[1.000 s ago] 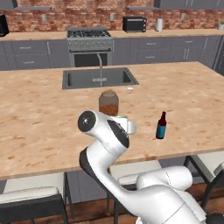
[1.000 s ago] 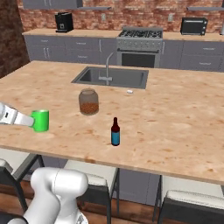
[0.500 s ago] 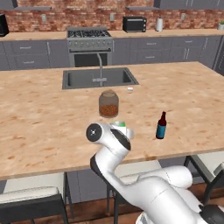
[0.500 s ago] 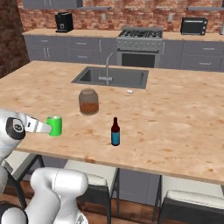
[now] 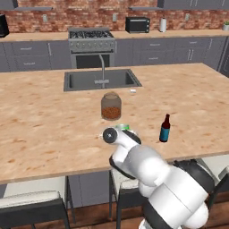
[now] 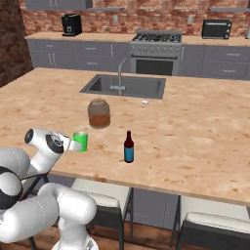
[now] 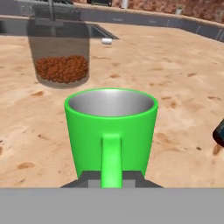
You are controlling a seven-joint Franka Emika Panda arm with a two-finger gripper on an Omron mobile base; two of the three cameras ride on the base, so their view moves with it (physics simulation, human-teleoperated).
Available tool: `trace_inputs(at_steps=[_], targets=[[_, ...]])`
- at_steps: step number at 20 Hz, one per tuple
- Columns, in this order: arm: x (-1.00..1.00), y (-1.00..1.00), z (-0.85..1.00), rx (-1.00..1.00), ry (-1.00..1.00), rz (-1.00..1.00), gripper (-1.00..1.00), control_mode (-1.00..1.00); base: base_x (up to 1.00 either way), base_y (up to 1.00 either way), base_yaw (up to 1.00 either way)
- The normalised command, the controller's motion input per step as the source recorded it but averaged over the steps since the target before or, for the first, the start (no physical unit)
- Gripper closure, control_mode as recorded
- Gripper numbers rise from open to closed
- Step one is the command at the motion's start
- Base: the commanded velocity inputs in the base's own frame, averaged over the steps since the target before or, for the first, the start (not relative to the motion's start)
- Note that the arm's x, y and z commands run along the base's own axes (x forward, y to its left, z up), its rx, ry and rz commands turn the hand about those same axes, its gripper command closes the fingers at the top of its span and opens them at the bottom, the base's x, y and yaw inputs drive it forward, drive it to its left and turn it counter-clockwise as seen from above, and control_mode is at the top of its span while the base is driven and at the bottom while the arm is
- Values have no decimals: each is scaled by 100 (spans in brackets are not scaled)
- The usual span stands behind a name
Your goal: Open the cabinet directly in front. Then move the beer and the mug to the dining counter with the jar on it.
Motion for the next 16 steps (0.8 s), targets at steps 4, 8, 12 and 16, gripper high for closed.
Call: trace_inputs(at_steps=[4,8,12,16], targets=[[20,-7,-9,11,0,0,100,-100,0,0,0],[8,0,-3,0,0,0,100,-100,0,0,0],[66,0,-16,0,0,-4,100,-100,0,0,0],[61,0,-11,0,0,-3,100,-100,0,0,0]])
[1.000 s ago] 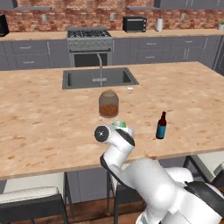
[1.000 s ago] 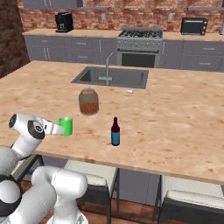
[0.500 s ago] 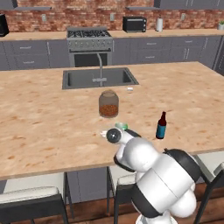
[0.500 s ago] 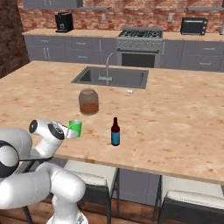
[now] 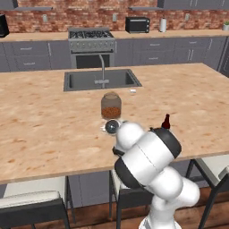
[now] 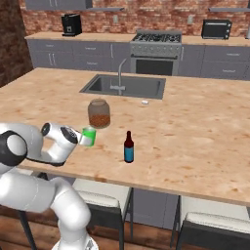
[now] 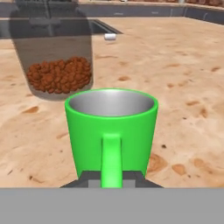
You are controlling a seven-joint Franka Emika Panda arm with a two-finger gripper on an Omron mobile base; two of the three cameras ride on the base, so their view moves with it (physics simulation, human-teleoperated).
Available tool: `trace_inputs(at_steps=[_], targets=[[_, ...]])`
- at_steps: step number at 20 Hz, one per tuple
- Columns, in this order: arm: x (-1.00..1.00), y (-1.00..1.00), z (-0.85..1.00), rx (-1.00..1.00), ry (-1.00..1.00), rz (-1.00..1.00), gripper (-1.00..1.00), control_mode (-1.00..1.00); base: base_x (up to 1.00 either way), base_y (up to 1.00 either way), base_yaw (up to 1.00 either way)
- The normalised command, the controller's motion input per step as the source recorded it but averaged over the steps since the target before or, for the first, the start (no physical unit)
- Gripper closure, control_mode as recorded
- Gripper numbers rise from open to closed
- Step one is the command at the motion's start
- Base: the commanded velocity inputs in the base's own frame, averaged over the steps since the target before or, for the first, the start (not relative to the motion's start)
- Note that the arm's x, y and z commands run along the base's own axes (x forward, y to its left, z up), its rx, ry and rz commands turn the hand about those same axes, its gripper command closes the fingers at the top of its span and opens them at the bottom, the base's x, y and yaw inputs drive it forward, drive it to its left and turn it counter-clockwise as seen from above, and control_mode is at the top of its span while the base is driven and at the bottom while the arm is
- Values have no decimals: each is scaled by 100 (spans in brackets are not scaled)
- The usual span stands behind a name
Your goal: Open the cabinet directly in front. Then move the beer and the mug to the dining counter with the jar on it.
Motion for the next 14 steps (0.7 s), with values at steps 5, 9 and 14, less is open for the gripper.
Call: trace_inputs(at_steps=[5,9,14], targets=[[3,0,-4,-1,-1,0,-100,-100,0,0,0],[0,0,0,0,0,0,-100,-100,0,0,0],[4,0,0,0,0,-1,-100,-100,0,0,0]])
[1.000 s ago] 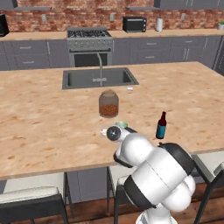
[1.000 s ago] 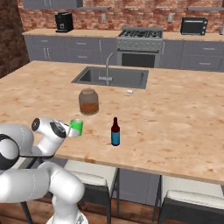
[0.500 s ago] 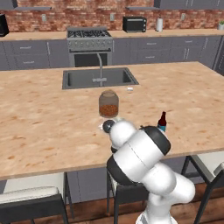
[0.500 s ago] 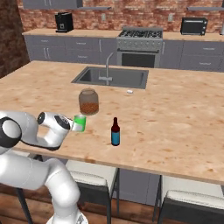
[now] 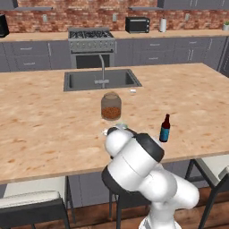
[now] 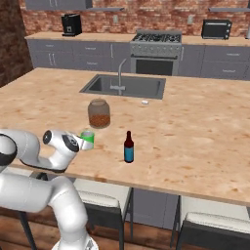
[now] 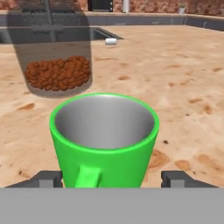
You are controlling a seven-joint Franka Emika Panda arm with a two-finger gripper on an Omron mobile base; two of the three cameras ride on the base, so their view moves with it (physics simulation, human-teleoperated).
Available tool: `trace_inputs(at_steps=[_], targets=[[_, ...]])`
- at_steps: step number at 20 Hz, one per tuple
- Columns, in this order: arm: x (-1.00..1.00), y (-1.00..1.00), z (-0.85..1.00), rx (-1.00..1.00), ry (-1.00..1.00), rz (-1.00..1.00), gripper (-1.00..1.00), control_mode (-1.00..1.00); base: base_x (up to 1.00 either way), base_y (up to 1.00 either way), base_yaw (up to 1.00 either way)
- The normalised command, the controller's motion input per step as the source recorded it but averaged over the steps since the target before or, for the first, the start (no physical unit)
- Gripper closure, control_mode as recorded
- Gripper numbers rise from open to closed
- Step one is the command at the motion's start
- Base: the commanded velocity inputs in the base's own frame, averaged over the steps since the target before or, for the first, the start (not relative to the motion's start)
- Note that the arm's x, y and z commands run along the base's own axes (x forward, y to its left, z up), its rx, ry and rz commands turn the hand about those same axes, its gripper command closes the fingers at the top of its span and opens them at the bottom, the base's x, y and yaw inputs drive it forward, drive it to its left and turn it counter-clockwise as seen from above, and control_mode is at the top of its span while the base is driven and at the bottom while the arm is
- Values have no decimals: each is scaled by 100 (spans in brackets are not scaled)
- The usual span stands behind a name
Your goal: Open the cabinet directly in front. Then move the beer and the mug to the dining counter with the jar on it.
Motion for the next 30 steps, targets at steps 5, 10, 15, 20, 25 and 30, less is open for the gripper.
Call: trace_inputs(at_steps=[5,10,15,20,25,30], targets=[[14,12,68,0,11,-10,-100,-100,0,0,0],[3,8,100,0,14,-10,-100,-100,0,0,0],[0,18,99,0,11,-1,-100,-100,0,0,0],[-45,21,97,0,25,1,-100,-100,0,0,0],[-100,24,28,-4,6,16,-100,-100,0,0,0],[-100,-49,-59,1,-5,15,-100,-100,0,0,0]])
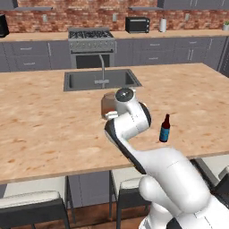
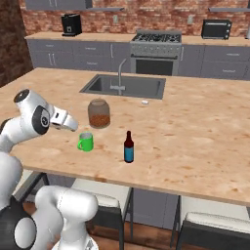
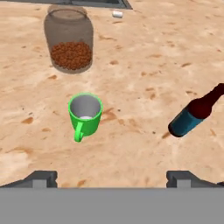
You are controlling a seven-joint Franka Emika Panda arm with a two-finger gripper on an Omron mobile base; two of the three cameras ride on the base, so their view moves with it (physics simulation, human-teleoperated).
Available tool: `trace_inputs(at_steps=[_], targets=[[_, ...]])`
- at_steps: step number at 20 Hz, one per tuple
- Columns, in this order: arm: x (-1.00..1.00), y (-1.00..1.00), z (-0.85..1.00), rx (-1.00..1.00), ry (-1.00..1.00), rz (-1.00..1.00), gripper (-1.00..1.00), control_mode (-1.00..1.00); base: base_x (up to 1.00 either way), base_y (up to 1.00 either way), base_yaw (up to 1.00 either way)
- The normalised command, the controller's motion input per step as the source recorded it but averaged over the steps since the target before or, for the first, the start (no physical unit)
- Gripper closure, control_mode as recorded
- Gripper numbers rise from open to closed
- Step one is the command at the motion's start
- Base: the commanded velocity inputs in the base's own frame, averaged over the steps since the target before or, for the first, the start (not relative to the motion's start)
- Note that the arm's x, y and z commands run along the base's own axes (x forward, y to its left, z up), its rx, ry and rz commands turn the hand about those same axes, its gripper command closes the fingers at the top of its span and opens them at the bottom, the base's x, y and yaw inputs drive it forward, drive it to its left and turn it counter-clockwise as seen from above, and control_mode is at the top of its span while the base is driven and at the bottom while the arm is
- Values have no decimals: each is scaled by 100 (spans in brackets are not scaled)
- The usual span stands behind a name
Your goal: Open the cabinet directly in front. Then move the beer and the mug to the dining counter with the jar on it.
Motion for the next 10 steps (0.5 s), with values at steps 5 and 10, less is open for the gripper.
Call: trace_inputs(at_steps=[5,10], targets=[[-100,-100,-89,0,-24,0,-100,-100,0,0,0],[-100,-100,-98,0,-42,1,-100,-100,0,0,0]])
